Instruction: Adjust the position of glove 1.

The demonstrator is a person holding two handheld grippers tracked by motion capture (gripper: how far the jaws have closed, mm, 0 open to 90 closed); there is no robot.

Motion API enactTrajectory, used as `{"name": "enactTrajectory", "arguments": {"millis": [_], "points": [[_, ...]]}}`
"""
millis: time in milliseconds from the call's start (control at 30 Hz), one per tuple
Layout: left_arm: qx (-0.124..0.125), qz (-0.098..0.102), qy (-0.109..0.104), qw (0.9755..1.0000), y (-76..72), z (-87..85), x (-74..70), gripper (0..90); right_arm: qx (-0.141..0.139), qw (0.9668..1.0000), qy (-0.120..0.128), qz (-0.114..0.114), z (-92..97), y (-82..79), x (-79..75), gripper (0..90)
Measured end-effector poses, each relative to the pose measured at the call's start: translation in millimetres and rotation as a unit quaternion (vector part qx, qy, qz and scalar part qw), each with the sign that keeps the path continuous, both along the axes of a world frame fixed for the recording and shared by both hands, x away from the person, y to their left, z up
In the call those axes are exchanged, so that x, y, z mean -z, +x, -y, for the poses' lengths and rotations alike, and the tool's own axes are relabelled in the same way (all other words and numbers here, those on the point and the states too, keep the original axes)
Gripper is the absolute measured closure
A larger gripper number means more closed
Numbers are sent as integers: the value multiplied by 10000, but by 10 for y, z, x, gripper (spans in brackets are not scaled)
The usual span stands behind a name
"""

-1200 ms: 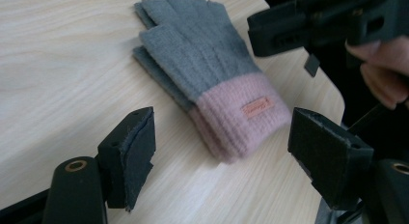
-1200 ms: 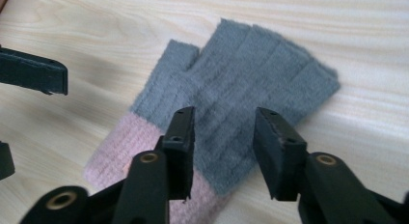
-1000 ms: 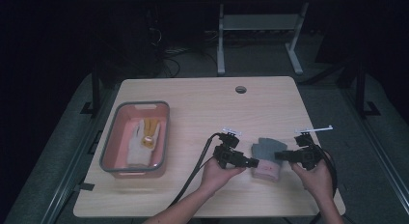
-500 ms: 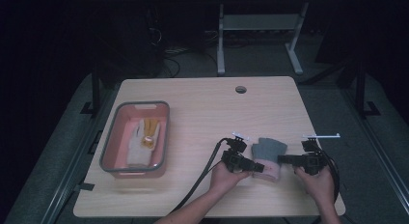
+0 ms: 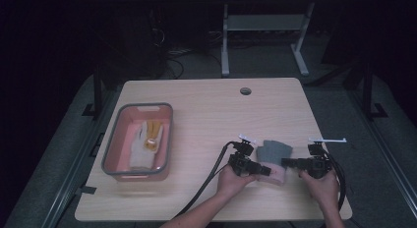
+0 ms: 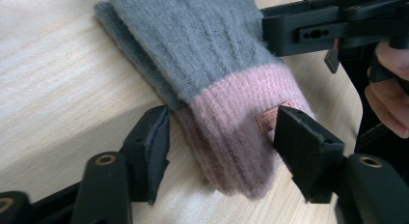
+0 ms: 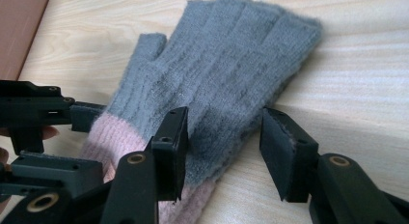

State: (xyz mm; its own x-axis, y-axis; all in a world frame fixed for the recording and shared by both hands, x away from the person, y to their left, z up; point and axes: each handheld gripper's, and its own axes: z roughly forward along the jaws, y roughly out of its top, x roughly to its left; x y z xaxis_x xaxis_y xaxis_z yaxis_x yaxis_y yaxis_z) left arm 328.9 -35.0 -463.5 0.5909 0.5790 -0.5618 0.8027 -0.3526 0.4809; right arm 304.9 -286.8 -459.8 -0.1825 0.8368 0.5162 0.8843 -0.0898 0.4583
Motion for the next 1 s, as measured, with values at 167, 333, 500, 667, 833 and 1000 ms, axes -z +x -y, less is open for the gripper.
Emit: {"name": "enactTrajectory", "arguments": {"millis": [167, 333, 500, 667, 833, 1000], "points": [[21, 54, -1, 10000, 5, 16, 6, 407, 78, 9999, 122, -24, 1, -9, 58, 553], [13, 71, -11, 10000, 1, 31, 15, 446, 139, 9995, 279, -4, 4, -37, 89, 594], [38, 90, -22, 9999, 11, 42, 21, 472, 202, 9990, 403, -14, 11, -43, 115, 636], [55, 112, -7, 9999, 20, 52, 22, 493, 244, 9983, 522, -54, 9, -45, 137, 687], [31, 106, -35, 9999, 23, 57, 21, 528, 279, 9971, 689, -131, 19, -39, 163, 723], [50, 117, -56, 9999, 29, 53, 17, 563, 295, 9961, 815, -166, 25, -34, 180, 761]]}}
